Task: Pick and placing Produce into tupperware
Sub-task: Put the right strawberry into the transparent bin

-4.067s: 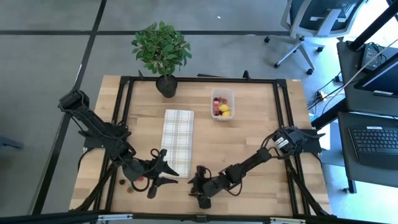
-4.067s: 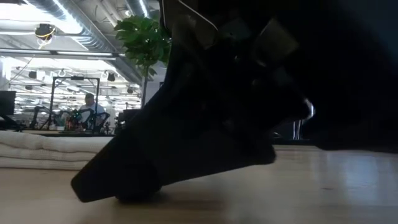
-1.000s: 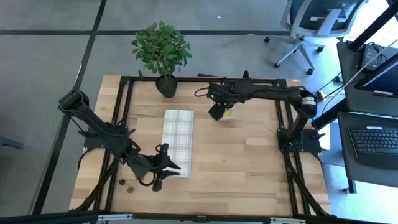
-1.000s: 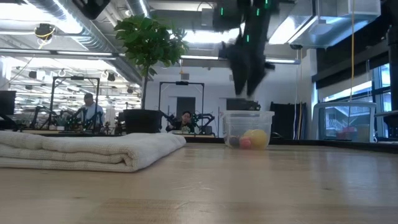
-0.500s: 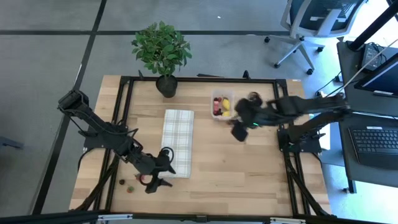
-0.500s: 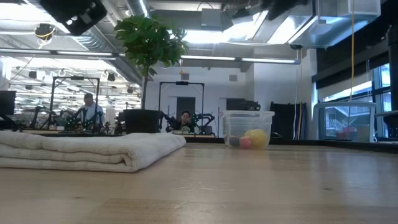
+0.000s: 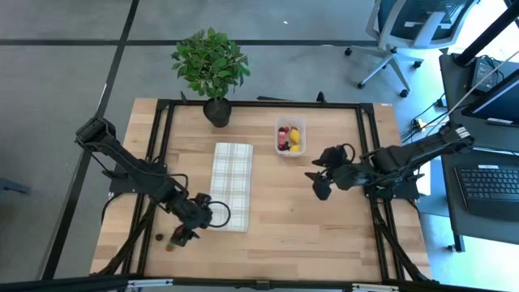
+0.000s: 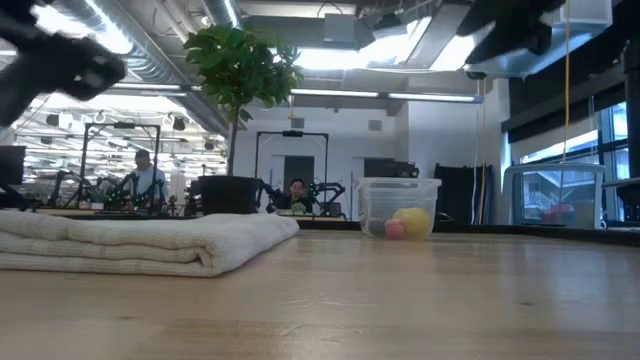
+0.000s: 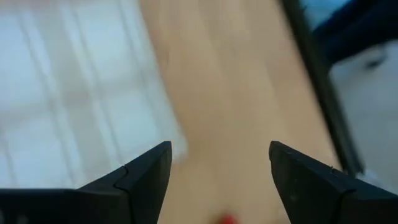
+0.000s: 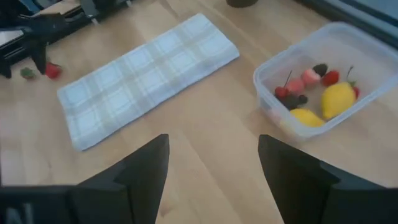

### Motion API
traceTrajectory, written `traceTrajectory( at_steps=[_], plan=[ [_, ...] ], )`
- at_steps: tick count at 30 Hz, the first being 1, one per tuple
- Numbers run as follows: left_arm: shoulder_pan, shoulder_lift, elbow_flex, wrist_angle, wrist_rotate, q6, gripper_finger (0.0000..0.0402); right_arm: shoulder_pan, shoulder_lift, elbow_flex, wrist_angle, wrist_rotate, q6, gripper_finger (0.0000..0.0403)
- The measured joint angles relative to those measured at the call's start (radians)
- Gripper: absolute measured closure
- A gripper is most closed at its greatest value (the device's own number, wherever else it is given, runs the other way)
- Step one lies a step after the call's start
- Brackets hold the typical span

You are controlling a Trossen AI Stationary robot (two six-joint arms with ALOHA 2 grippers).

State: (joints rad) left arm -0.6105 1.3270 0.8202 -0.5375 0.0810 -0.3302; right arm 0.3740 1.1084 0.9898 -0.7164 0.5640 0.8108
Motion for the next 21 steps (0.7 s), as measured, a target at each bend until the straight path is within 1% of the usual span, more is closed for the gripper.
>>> traceTrajectory(
  at_steps=[3,6,8,11,13,18,21],
  plan=[
    [-0.024,0.000,0.000,-0.098,0.017,0.000,0.0141,0.000,0.004,-0.075,0.086,0.000,0.020,0.0153],
    [-0.044,0.000,0.000,-0.138,0.010,0.010,0.0140,0.000,0.004,-0.132,0.163,-0.005,0.026,0.0153],
    [-0.051,0.000,0.000,-0.157,0.001,-0.023,0.0140,0.000,0.004,-0.160,0.217,-0.007,0.025,0.0153],
    [-0.058,0.019,0.000,-0.176,0.010,-0.118,0.0140,0.000,0.004,-0.177,0.275,-0.008,0.022,0.0153],
    [-0.075,0.038,0.000,-0.177,0.015,-0.155,0.0140,0.000,0.004,-0.177,0.281,-0.008,0.021,0.0153],
    [-0.111,0.117,0.000,-0.186,0.058,-0.184,0.0140,0.000,0.004,-0.178,0.288,-0.008,0.015,0.0153],
    [-0.130,0.171,0.000,-0.203,0.065,-0.192,0.0140,0.000,0.004,-0.178,0.288,-0.007,0.014,0.0153]
  ],
)
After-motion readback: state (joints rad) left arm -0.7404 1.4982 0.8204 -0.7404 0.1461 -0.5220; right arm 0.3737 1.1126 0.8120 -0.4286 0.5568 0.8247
